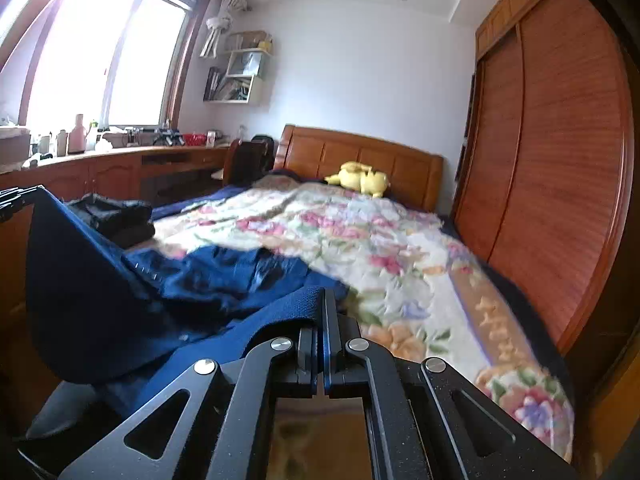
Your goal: Fold large clothes
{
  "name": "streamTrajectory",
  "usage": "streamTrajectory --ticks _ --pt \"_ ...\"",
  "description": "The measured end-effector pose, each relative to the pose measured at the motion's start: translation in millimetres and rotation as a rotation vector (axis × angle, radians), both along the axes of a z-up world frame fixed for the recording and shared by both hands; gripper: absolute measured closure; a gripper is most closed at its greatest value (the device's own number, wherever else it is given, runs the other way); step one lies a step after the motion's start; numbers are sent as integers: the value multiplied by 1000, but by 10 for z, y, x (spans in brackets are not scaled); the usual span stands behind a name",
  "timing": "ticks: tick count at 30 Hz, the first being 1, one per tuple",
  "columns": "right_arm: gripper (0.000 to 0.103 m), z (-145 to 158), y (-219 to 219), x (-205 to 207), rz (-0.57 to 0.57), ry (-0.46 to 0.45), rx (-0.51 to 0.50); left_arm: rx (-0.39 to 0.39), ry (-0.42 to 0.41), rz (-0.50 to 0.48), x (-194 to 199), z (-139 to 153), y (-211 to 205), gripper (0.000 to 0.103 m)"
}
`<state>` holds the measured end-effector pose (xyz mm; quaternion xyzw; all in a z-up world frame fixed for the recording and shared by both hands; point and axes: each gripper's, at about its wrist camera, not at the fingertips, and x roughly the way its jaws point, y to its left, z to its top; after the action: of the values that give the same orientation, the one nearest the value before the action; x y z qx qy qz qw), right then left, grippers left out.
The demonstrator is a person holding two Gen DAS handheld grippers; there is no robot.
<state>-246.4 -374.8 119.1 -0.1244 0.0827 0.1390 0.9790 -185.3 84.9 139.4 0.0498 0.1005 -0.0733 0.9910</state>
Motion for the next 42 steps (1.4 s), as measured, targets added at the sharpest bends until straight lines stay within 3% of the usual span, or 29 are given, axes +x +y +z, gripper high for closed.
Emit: streamTrajectory --ticks 6,16,24,31,37,42 --pt "102 45 127 344 -2 9 -47 13 27 19 497 40 55 98" --pt "102 -259 242 1344 -8 128 -63 49 121 40 1434 -441 78 98" --pt "102 -155 297 2634 -1 188 0 57 173 107 2470 -572 293 98" --pt "102 -179 525 3749 -42 206 -59 113 203 185 3499 -702 435 98" --pt "102 -130 665 4523 -136 195 -84 154 208 254 4258 -722 576 98" --pt "102 -169 784 5045 -249 213 -55 164 216 314 4620 -755 688 98"
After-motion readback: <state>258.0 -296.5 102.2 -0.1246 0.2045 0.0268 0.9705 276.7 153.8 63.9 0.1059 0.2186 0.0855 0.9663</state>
